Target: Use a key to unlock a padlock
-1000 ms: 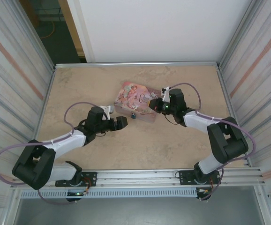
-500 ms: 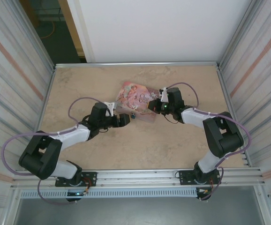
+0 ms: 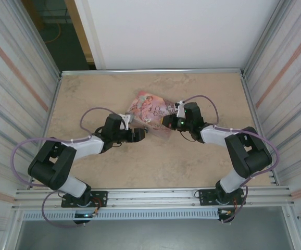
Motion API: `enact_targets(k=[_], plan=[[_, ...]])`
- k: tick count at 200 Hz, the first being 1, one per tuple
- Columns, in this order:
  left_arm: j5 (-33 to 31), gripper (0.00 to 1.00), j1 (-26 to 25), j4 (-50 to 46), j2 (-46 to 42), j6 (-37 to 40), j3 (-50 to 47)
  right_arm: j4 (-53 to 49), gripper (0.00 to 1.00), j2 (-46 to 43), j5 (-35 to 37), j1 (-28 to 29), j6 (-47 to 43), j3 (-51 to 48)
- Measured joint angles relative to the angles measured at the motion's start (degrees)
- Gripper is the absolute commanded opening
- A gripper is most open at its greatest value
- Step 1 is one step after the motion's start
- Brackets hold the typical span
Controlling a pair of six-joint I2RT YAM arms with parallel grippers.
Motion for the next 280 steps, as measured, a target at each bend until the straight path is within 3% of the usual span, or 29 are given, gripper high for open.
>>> enact_targets(k=[129, 280], plan=[[2.5, 0.74, 0.2, 8.5, 9.8, 7.9, 2.7, -0.5, 0.00, -0.4, -0.1, -0.1, -0.1, -0.2], [3.4, 0.59, 0.5, 13.2, 15.4, 10.0, 5.7, -2.9, 0.00, -1.0, -0.5, -0.2, -0.7, 0.2]])
